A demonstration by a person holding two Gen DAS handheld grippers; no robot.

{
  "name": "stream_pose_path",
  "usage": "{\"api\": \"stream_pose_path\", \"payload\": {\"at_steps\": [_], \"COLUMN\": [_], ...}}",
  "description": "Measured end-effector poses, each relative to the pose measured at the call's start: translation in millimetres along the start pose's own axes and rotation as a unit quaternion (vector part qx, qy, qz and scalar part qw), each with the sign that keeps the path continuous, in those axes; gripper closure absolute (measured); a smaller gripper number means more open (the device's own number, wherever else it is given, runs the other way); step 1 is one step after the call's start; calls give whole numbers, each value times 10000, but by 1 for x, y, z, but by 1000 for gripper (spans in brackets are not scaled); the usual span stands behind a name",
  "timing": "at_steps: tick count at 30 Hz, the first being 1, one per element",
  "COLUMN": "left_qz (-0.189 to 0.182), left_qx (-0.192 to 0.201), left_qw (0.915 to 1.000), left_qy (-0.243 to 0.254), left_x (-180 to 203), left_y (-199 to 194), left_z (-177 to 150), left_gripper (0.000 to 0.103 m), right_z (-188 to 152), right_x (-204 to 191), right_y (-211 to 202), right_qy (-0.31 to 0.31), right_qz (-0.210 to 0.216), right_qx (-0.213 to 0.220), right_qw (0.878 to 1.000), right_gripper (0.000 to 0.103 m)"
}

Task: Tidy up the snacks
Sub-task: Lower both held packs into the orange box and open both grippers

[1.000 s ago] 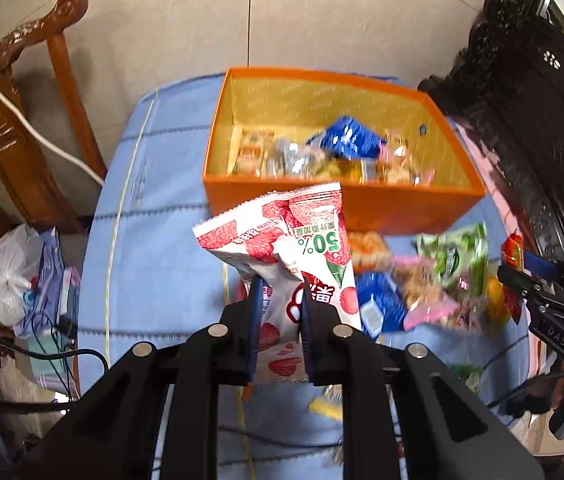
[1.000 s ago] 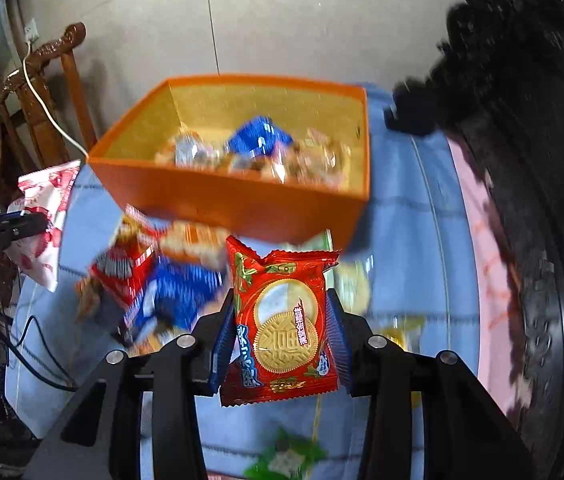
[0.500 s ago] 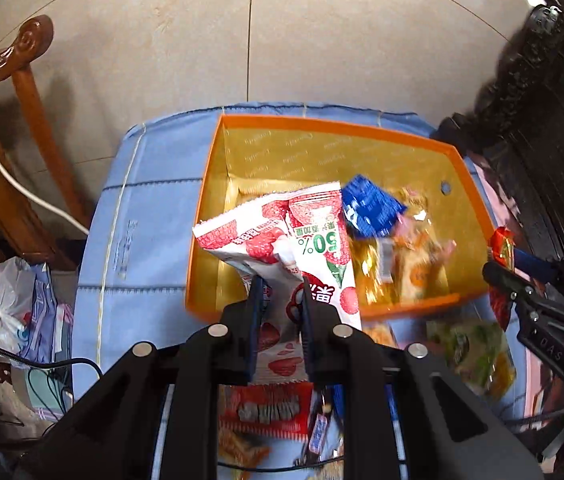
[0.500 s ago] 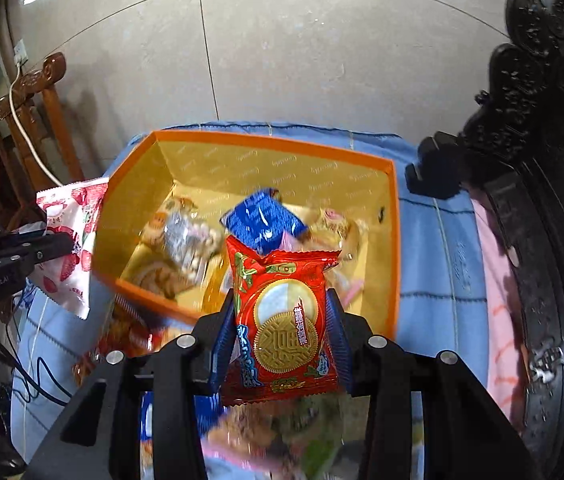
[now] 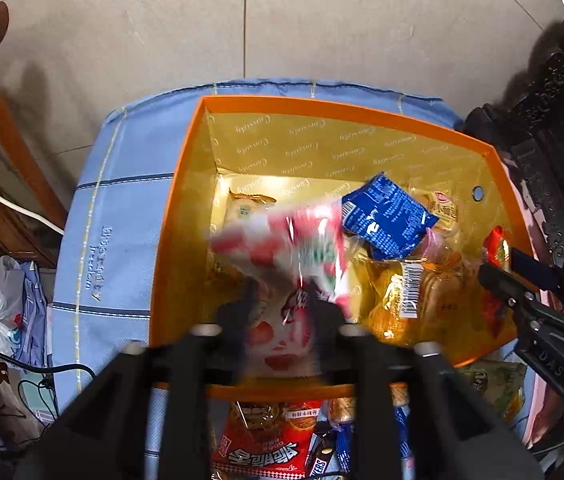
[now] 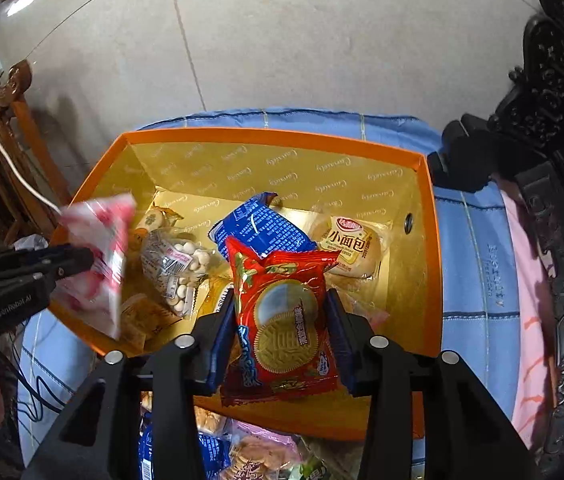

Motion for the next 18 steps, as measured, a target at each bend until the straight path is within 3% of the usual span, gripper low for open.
{"api": "stream_pose_path", "payload": {"at_steps": [1,3,11,18], "left_qz": [186,457,422,388], "left_qx": [124,361,331,427], "left_qw": [9998,9983,9985,9982], "left_qy": [-4,57,115,171], "left_x": [-2,-5,-2,6], "left_y": [-4,-12,-29,-59], "left_z": [1,3,-6,-27], "left_gripper": [20,19,19,19], "right_z": [0,-1,-18,-52], "right_x": [0,1,1,5], "right_y": [-1,-4,-24,-55], "right_qy": [27,19,16,106], "right_qz": [3,-85,-88,-186], "right_qx": [22,78,58,64], "right_qw": [10000,9999,9999,9998], "right_gripper": [49,41,39,35]}}
Point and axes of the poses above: each gripper's, at about its wrist camera, not at the fingertips, and y roughly the way its jaws point, x to its right, z to its top, the point moved 7 cm from there along y, roughly the way its jaws point
